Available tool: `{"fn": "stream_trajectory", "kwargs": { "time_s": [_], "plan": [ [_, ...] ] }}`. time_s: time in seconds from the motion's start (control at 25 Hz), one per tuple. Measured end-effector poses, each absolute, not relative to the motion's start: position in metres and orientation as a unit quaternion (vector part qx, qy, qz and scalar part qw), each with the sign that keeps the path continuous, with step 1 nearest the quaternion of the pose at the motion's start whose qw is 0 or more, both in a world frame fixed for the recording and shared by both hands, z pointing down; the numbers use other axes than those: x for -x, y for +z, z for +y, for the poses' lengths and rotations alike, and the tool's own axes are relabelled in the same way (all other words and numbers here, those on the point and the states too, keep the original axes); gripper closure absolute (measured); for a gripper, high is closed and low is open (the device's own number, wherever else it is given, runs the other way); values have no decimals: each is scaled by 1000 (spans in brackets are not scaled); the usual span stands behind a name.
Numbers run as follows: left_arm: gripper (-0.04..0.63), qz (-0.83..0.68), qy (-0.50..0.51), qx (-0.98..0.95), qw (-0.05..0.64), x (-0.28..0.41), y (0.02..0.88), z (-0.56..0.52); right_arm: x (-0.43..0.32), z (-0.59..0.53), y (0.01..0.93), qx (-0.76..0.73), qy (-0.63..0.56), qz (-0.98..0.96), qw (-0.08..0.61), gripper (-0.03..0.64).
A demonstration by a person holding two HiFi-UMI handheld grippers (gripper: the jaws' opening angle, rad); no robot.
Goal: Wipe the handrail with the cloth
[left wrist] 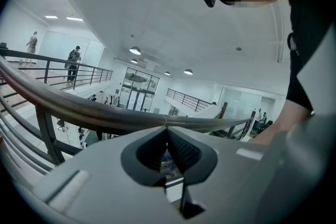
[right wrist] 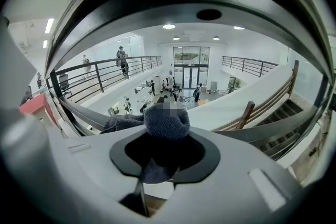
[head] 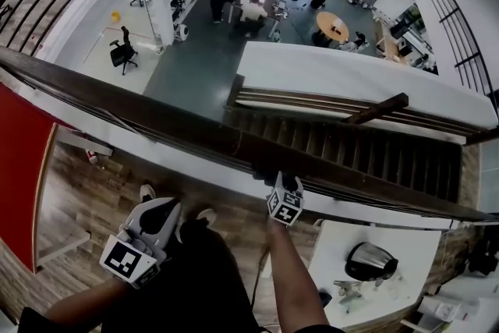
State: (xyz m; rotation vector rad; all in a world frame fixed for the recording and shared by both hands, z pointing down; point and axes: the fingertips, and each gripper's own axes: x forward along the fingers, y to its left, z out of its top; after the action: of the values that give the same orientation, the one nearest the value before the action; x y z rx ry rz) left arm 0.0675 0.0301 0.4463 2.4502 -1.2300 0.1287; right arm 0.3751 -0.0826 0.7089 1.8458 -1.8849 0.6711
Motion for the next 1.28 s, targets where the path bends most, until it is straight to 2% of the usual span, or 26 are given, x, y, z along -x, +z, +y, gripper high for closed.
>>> {"fn": "stream_trajectory", "kwargs": {
  "time_s": [0.32, 0.6, 0.88, 1.28],
  "plan": [
    [595, -454, 50, -867, 197, -51, 445, 30, -373, -70, 696, -677, 257, -670, 165, 523],
    [595, -456, 38, -866, 203, -33, 447, 20, -338, -54, 653, -673, 223, -694, 127, 523],
    [595, -454, 4, -870, 191, -12, 438, 1, -285, -20, 583, -653, 180, -728, 110, 525],
    [595, -435, -36, -885, 163, 7, 424, -35, -198, -1, 455, -629, 123, -767, 39, 525]
  ]
}}
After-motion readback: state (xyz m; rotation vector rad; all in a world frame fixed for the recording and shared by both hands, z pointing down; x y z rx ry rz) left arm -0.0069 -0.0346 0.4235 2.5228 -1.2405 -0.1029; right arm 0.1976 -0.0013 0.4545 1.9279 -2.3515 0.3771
